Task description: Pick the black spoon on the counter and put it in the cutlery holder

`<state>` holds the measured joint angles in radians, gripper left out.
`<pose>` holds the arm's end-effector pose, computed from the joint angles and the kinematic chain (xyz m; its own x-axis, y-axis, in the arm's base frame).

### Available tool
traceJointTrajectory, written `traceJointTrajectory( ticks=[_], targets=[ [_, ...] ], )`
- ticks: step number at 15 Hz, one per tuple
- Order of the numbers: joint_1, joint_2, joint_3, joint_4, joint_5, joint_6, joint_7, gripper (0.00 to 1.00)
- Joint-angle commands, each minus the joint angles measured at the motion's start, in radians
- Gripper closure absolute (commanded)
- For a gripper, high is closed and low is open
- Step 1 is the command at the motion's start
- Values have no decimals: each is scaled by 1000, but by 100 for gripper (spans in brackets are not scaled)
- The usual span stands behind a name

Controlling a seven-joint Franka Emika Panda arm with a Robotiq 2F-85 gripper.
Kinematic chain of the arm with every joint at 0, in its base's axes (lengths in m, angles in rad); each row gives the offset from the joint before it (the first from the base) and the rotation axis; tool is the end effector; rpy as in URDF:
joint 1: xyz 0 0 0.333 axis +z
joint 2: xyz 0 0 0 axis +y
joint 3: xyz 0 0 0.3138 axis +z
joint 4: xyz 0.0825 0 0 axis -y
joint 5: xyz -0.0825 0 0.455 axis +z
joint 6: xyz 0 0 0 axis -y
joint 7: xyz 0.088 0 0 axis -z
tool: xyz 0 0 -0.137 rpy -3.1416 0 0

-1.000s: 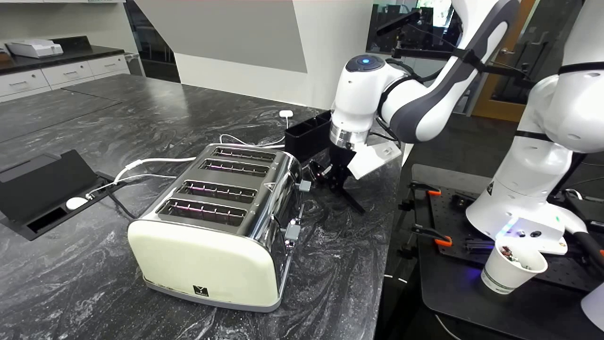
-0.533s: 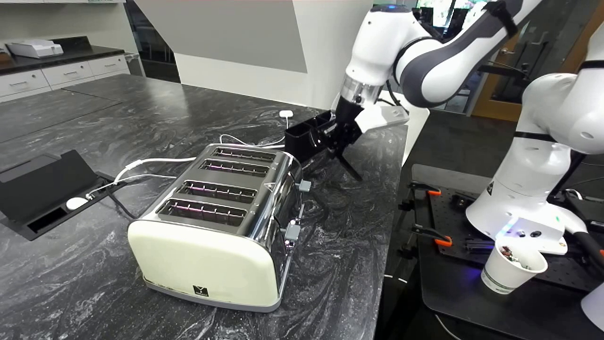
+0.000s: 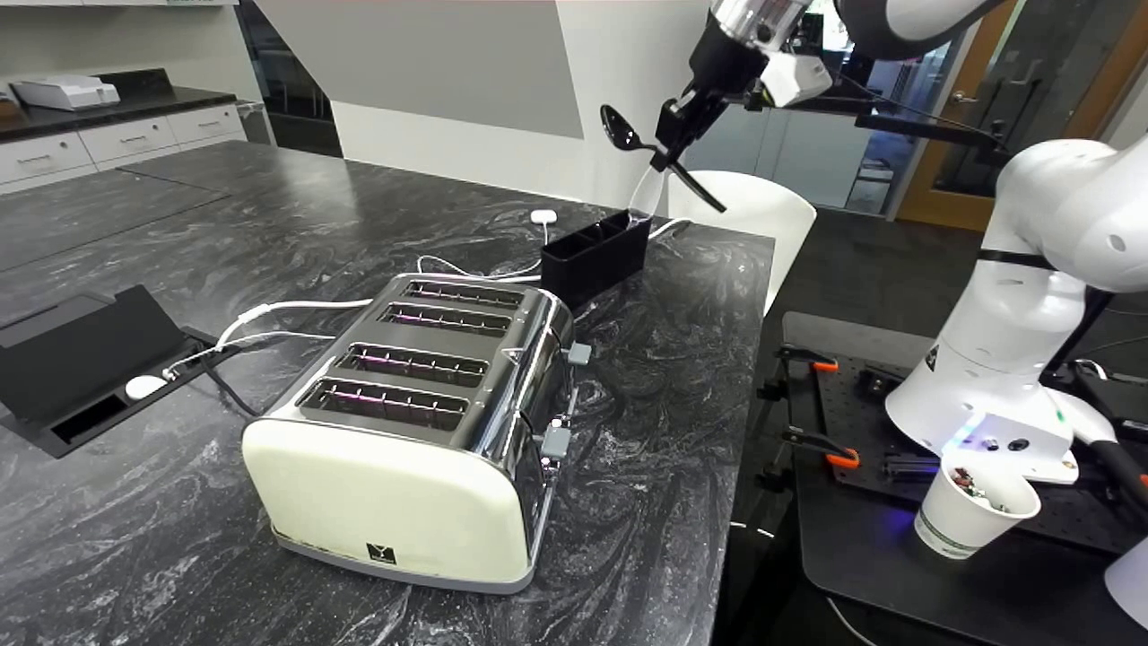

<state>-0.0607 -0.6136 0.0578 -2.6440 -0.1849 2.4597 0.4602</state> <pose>0.4683 -0.0067 0.4212 0.8419 -0.3054 0.4448 -0.3408 -0.9401 -0.0003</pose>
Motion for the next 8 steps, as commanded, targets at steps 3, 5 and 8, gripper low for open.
traceJointTrajectory(
  ticks=[3, 5, 8],
  targets=[
    [-19, -36, 8, 192, -28, -374, -283, 94],
    [-4, 3, 13, 251, -45, -452, -346, 94],
    [45, 68, -23, 286, -10, -445, -464, 94]
  ],
)
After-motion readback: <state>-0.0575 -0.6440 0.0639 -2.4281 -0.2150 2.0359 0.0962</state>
